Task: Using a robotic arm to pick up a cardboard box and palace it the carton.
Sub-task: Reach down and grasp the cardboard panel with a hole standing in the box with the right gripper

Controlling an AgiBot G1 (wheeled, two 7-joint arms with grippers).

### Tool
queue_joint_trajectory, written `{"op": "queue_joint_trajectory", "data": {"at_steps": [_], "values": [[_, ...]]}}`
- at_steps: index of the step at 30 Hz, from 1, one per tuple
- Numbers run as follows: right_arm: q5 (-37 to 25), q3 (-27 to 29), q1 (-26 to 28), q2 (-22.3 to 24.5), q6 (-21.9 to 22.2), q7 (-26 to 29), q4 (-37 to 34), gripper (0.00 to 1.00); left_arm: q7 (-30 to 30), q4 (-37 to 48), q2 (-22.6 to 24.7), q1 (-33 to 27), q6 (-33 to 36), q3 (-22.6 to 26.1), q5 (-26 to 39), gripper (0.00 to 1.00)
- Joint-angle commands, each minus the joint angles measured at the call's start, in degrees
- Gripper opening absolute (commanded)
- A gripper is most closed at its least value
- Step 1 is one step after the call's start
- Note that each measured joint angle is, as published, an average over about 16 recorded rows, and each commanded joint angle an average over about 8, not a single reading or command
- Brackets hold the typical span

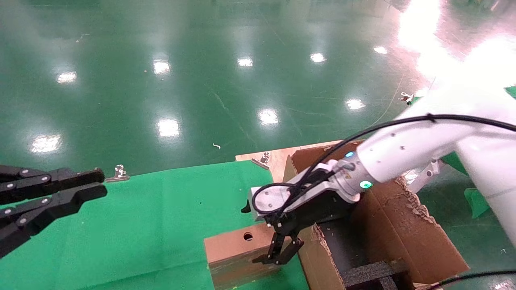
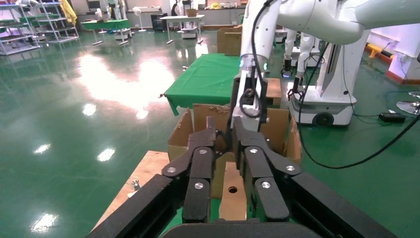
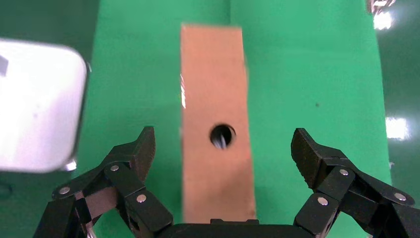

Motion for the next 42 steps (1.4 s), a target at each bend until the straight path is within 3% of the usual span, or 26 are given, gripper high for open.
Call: {"op": "queue_joint_trajectory", "data": {"at_steps": [1, 3, 9, 11, 17, 18, 42], "values": [[-2.1, -1.7, 1.34, -1.38, -0.01, -0.55, -0.96, 1.0, 0.0, 0.0, 0.0, 0.0, 0.0, 0.0, 0.0, 0.0], [-3.28, -3.11, 2.3, -2.46, -0.05, -0.98, -1.58, 1.0, 0.0, 0.0, 0.0, 0.0, 0.0, 0.0, 0.0, 0.06], [-4.69, -6.13, 4.21, -4.49, 0.07, -2.23, -3.07, 1.0, 0.0, 0.0, 0.0, 0.0, 0.0, 0.0, 0.0, 0.81], [-4.71, -6.68, 4.54, -4.82, 0.1, -2.55, -3.46, 0.81, 0.0, 0.0, 0.0, 0.0, 0.0, 0.0, 0.0, 1.0], [-4.32, -7.49, 5.05, -5.28, 0.16, -3.14, -4.41, 0.07, 0.0, 0.01, -0.01, 0.01, -0.02, 0.0, 0.0, 1.0], [-4.25, -7.56, 5.1, -5.32, 0.17, -3.21, -4.52, 0.01, 0.0, 0.02, -0.01, 0.01, -0.02, 0.0, -0.01, 1.0], [-4.13, -6.97, 4.7, -4.99, 0.19, -2.8, -3.91, 0.0, 0.0, 0.02, -0.01, 0.01, -0.02, 0.0, -0.02, 1.0]]}}
